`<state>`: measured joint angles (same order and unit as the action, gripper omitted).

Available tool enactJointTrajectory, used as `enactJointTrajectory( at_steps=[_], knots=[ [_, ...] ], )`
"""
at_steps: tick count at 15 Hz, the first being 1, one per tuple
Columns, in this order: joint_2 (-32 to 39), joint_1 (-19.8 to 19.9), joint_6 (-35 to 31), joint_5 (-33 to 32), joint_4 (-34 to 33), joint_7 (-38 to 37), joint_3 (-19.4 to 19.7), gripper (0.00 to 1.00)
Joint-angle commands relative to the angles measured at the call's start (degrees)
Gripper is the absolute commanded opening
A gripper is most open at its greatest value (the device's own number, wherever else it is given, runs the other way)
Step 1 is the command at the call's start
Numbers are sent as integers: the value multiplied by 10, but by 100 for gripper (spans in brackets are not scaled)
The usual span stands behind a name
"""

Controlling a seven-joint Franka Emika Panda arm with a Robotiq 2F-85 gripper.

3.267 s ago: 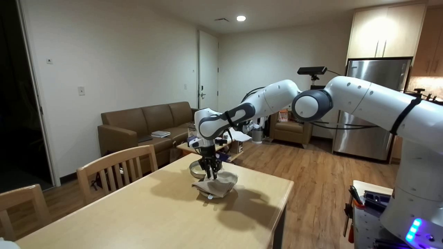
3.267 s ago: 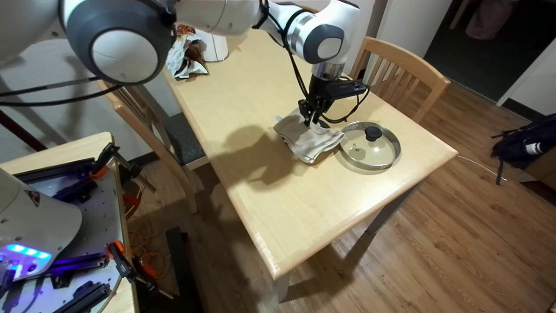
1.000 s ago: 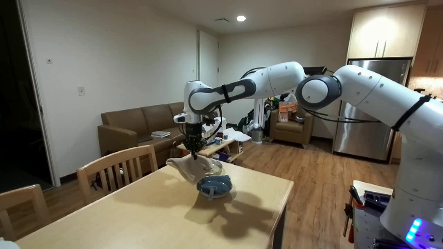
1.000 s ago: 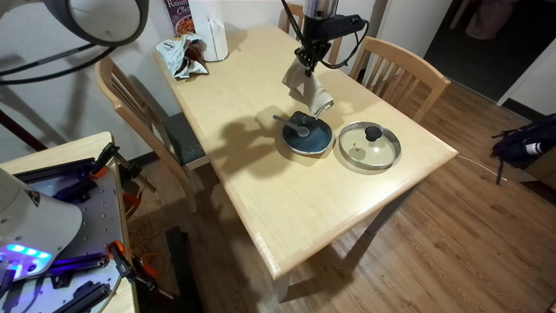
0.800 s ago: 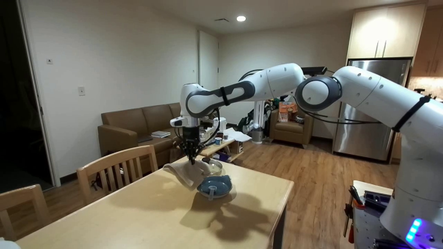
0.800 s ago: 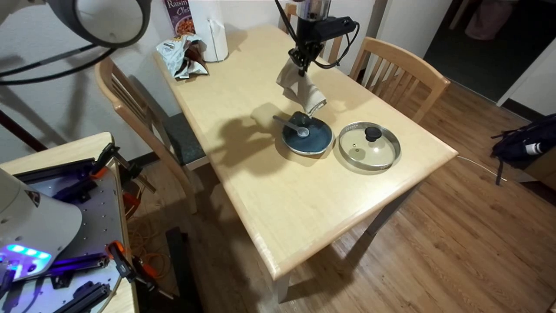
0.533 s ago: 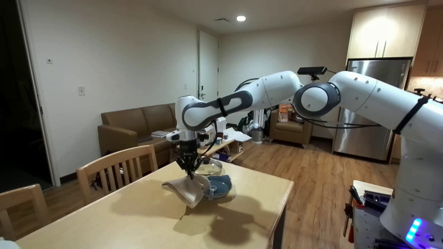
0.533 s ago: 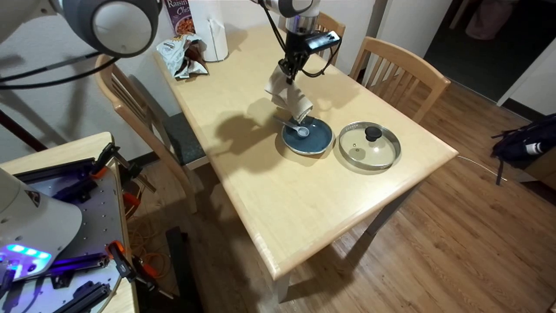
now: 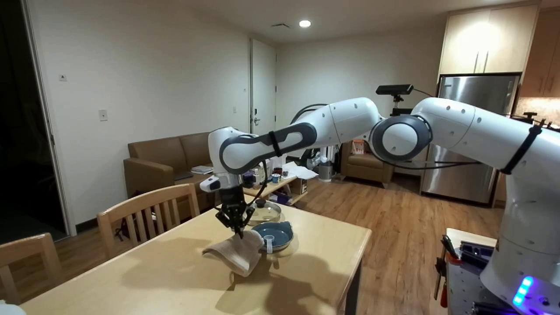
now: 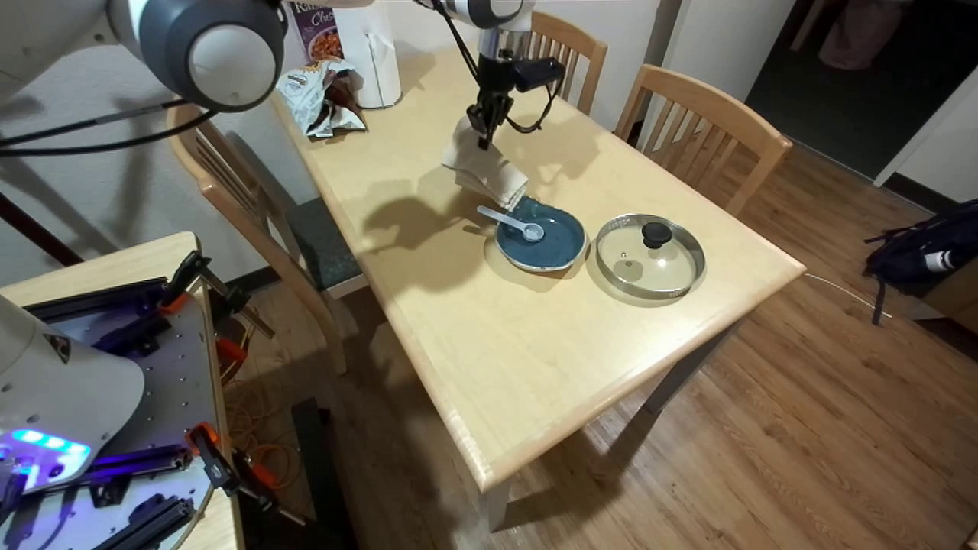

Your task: Use the towel to wipe the table

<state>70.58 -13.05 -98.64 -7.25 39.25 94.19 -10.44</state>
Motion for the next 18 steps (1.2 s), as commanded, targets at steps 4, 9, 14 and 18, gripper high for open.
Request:
enactJointTrajectory(
  at_steps=[4, 9, 14, 18],
  knots=[
    [19, -45, 125, 7, -108, 3, 21, 2],
    [11, -43, 132, 8, -98, -11, 14, 2],
    [-10, -1, 98, 3, -70, -83, 33, 2],
    [-30, 27, 68, 18, -68, -120, 44, 2]
  ],
)
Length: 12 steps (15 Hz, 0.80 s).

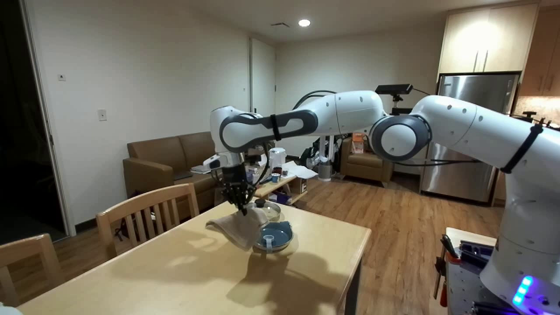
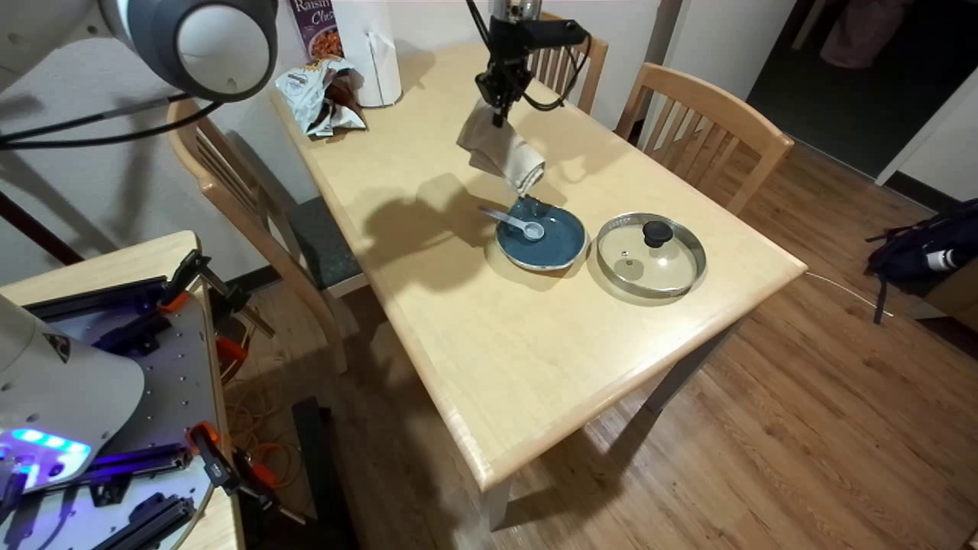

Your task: Use the towel to wipe the table

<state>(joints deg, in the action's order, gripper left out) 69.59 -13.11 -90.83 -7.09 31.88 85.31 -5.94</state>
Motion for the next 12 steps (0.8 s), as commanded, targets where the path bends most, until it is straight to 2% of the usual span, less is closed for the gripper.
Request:
enactJointTrajectory(
  at_steps=[1, 4, 8, 9, 12],
  knots=[
    [-5, 15, -3, 2, -1, -4, 0, 7],
    [-13, 35, -4, 8, -1, -10, 0, 7],
    [-13, 26, -4, 8, -1, -20, 0, 7],
    [-12, 25, -4, 8, -1, -21, 0, 2],
    [18, 27, -72, 8, -23, 20, -8, 2]
  ],
)
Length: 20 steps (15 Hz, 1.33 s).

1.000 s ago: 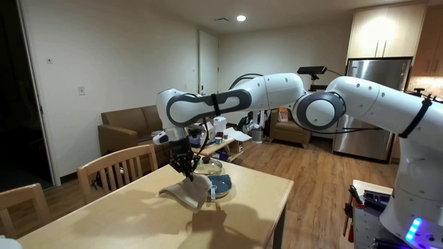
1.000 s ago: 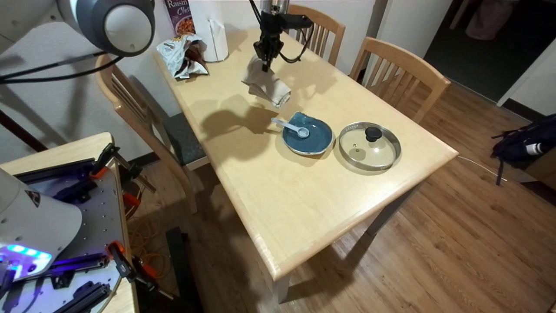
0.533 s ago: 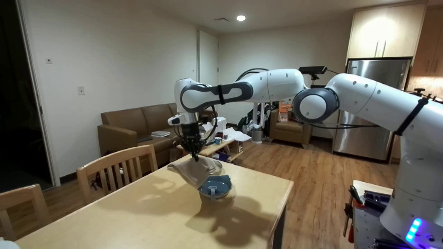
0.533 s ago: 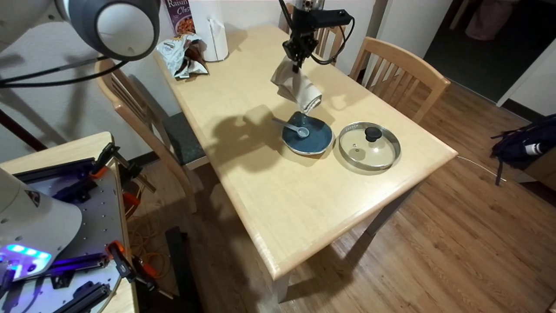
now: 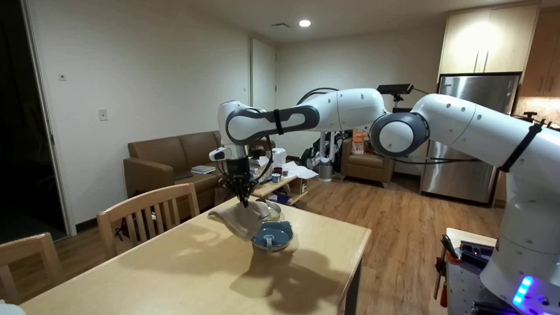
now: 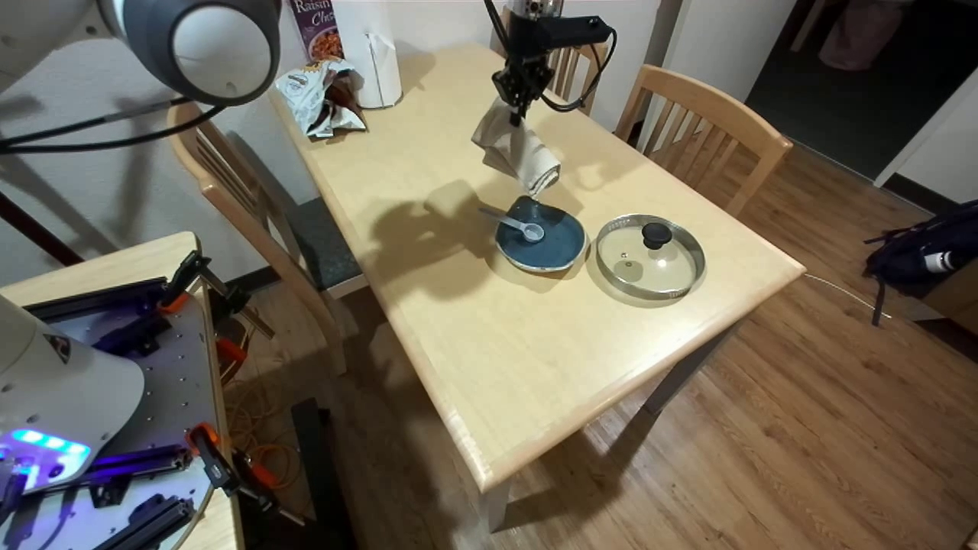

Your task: Use the towel to wipe the table

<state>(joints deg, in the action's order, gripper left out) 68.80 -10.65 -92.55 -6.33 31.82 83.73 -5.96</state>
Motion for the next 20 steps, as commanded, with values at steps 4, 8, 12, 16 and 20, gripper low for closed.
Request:
enactJointTrajectory(
  at_steps=[4, 8, 12, 16, 20],
  knots=[
    [71, -2, -175, 1, -35, 116, -20, 2],
    [101, -5, -239, 15, -37, 201, -63, 2],
    [129, -13, -206, 37, -59, 269, -87, 2],
    [153, -3, -152, 63, -67, 312, -84, 2],
    [186, 4, -121, 65, -76, 343, -73, 2]
  ],
)
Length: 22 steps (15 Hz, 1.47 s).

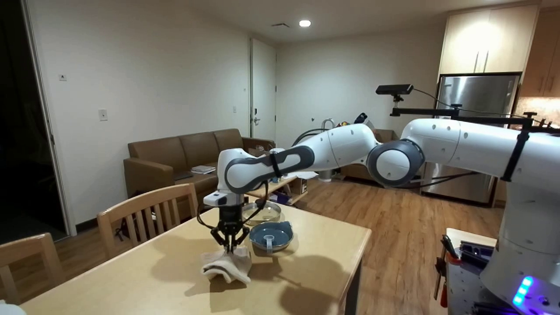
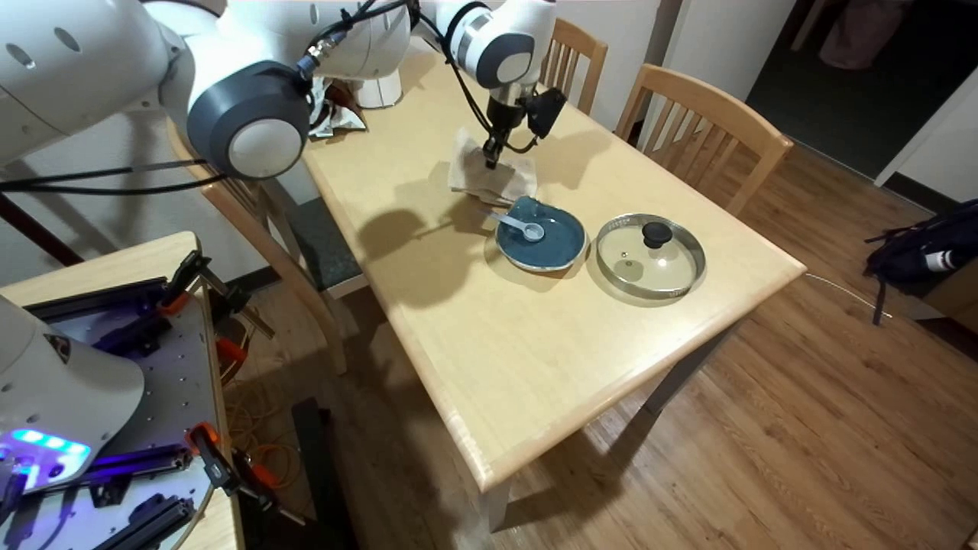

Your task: Use the towel to wipe the table

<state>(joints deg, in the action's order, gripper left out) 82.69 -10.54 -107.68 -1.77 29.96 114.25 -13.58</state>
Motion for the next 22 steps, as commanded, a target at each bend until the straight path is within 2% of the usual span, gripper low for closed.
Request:
enactJointTrajectory(
  at_steps=[1, 2, 3, 7, 16, 21, 22],
  knots=[
    [45, 5, 32, 21, -46, 41, 6, 2],
    [17, 13, 12, 30, 14, 45, 9, 2],
    [21, 15, 17, 36, 14, 53, 6, 2],
    [21, 7, 55, 54, 1, 92, -6, 2],
    [13, -40, 240, 36, -32, 129, 14, 2],
    [20, -52, 328, 10, -93, 177, 42, 2],
    [37, -53, 320, 27, -101, 148, 36, 7]
  ],
)
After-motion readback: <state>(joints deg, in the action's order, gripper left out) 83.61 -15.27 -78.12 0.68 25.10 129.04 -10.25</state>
